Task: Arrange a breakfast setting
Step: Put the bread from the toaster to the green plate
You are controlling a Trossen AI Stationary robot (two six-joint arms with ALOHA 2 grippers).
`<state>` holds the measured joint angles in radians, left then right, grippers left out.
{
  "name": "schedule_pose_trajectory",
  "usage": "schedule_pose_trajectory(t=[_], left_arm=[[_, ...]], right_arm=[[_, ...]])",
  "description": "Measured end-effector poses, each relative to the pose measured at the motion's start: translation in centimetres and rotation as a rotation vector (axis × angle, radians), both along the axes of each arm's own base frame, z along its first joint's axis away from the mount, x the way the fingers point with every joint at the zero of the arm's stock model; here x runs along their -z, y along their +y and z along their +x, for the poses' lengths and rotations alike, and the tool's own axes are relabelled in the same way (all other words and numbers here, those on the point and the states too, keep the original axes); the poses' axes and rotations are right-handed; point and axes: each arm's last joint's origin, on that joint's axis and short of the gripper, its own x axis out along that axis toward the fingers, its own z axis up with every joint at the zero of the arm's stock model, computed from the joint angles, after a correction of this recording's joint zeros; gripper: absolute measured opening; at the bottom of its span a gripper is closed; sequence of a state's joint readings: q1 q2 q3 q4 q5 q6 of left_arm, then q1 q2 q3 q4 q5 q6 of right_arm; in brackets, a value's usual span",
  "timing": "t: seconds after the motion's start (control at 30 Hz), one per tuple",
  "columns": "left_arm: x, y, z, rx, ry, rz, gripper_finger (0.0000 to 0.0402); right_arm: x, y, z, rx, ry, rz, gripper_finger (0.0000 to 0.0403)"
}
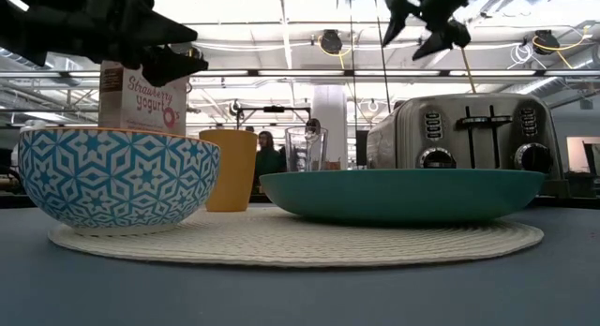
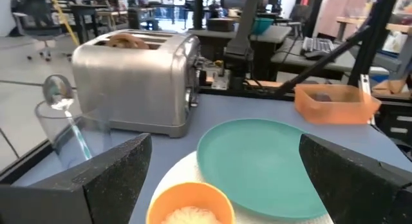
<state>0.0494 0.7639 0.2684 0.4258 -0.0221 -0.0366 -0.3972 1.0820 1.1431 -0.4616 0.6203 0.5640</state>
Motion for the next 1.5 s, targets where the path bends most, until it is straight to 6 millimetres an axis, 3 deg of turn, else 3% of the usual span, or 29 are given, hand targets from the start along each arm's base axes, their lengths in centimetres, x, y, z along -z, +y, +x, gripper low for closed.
schedule_pose_trajectory(t=[0.27, 0.47, 0.97, 1.5], left_arm=[[0.1, 0.7, -0.1, -0.027, 0.015, 0.016, 0.0397], [0.4, 0.9, -0.1, -0.016, 0.042, 0.001, 0.0397], [0.4, 1.1, -0.1, -0.034, 0.038, -0.014, 0.0397], [0.4, 1.1, -0.1, -0.033, 0.038, -0.026, 0.0397]], right_arm=[[2.5, -3.4, 1.2, -0.025, 0.007, 0.165, 0.0338], [4.1, -4.8, 1.4, 0.004, 0.084, 0.233, 0.0309], [5.4, -4.8, 1.0, 0.025, 0.192, 0.304, 0.0278], [6.3, -5.2, 2.5, 0.018, 0.204, 0.286, 0.0247]])
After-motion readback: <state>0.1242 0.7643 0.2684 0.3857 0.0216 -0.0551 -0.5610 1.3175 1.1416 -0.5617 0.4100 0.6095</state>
